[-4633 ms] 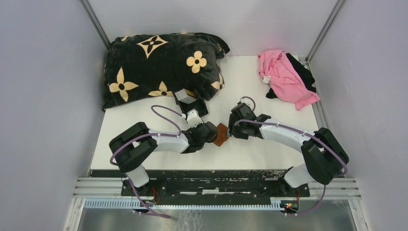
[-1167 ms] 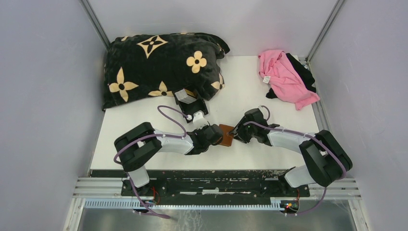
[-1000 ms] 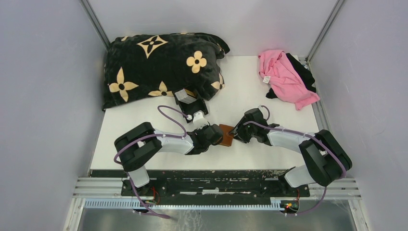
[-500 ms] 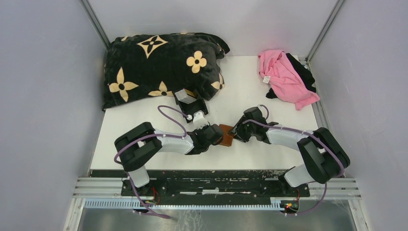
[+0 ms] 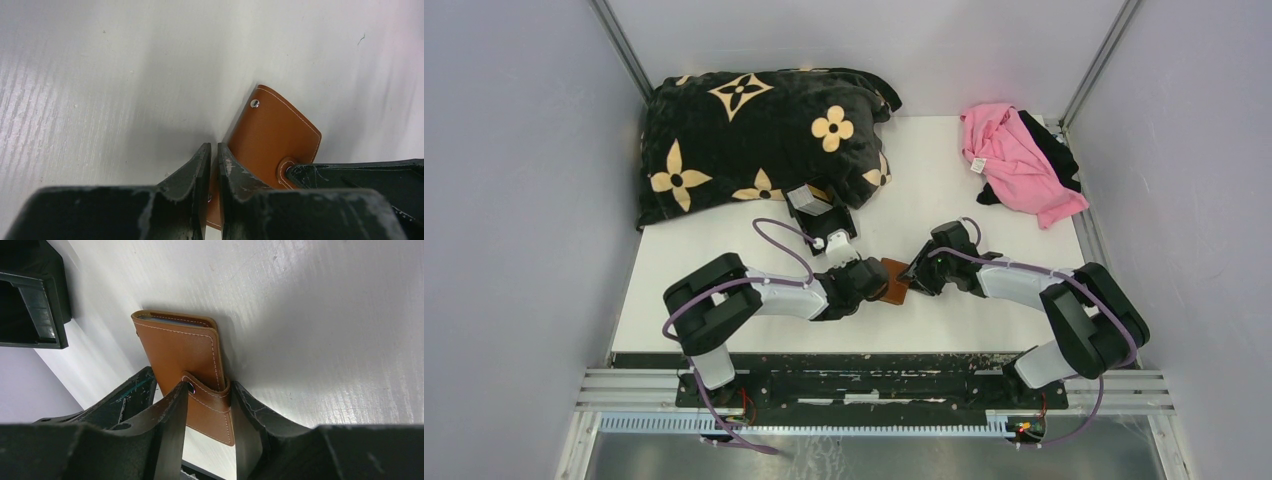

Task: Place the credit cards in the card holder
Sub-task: Close the card holder at the center of the board.

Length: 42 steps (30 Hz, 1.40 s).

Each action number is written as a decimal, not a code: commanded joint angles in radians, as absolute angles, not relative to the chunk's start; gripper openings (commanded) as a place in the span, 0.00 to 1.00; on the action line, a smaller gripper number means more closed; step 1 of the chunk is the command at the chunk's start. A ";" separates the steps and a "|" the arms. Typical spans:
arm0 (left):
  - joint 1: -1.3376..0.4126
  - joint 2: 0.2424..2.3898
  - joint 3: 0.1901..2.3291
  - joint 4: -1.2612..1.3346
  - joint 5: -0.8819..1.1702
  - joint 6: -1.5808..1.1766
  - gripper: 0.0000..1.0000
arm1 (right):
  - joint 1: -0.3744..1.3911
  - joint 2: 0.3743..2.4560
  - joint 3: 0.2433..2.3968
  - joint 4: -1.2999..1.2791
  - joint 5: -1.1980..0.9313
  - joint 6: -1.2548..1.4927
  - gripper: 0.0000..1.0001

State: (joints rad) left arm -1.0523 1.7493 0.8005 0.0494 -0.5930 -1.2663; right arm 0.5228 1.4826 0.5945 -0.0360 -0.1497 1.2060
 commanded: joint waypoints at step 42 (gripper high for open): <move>-1.067 1.826 0.805 -0.204 -0.519 -1.287 0.20 | 0.555 1.542 0.730 -0.215 -0.152 0.921 0.58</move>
